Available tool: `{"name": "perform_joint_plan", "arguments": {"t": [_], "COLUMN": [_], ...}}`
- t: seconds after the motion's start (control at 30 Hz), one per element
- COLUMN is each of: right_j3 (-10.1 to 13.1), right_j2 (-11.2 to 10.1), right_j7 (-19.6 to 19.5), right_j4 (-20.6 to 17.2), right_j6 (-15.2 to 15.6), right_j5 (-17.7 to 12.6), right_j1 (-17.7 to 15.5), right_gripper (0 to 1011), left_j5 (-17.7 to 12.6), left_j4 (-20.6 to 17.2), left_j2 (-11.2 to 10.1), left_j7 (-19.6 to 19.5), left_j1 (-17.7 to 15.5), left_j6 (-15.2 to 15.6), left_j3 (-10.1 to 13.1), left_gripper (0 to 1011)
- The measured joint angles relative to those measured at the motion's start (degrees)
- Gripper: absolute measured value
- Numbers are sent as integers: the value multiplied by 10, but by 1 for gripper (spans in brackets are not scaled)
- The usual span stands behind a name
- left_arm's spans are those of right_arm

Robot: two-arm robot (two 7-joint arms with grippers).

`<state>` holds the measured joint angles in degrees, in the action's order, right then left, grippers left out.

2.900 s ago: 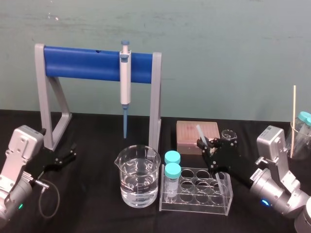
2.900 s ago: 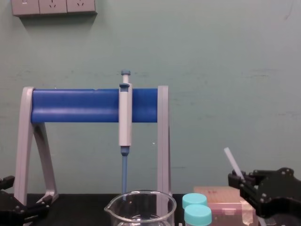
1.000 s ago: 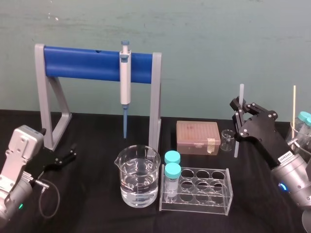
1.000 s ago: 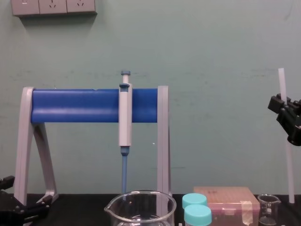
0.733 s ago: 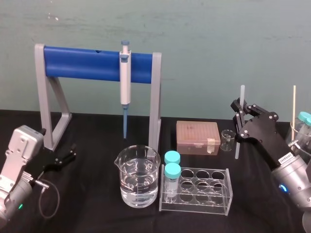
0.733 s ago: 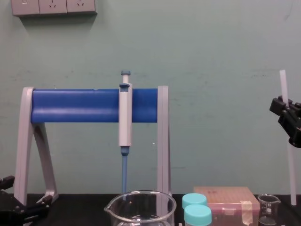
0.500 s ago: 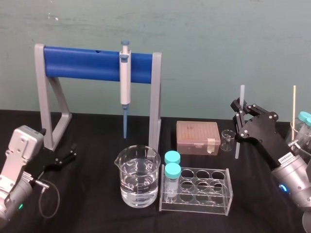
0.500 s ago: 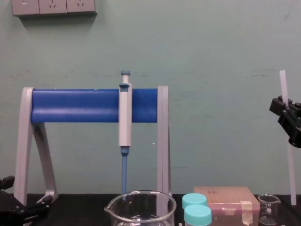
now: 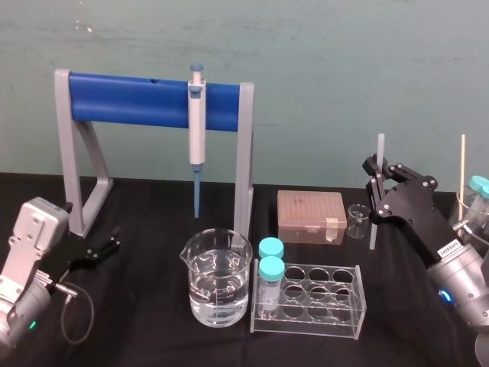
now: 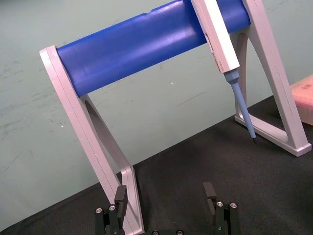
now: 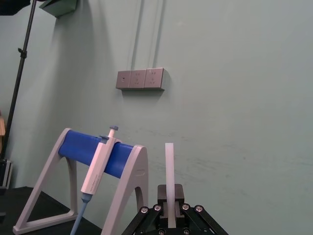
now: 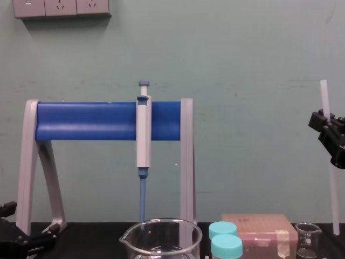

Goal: Pick up the stirring rod with one hand, then place it down.

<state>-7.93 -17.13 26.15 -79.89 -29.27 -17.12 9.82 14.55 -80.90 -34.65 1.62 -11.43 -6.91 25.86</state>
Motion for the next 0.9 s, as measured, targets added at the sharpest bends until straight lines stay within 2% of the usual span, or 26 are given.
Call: {"name": "perform_joint_plan", "arguments": {"t": [0.9], "right_j3": [0], "right_j2": [0], "right_j7": [1], "right_j4": [0], "right_j6": [0], "right_j5": [-1], "right_j1": [0], "right_gripper": [75], "left_j5": [0], "left_j4": [0], "left_j2": [0], "left_j7": [0], "left_j1": [0], "left_j6": [0], "left_j3": [0], "left_gripper": [1000]}}
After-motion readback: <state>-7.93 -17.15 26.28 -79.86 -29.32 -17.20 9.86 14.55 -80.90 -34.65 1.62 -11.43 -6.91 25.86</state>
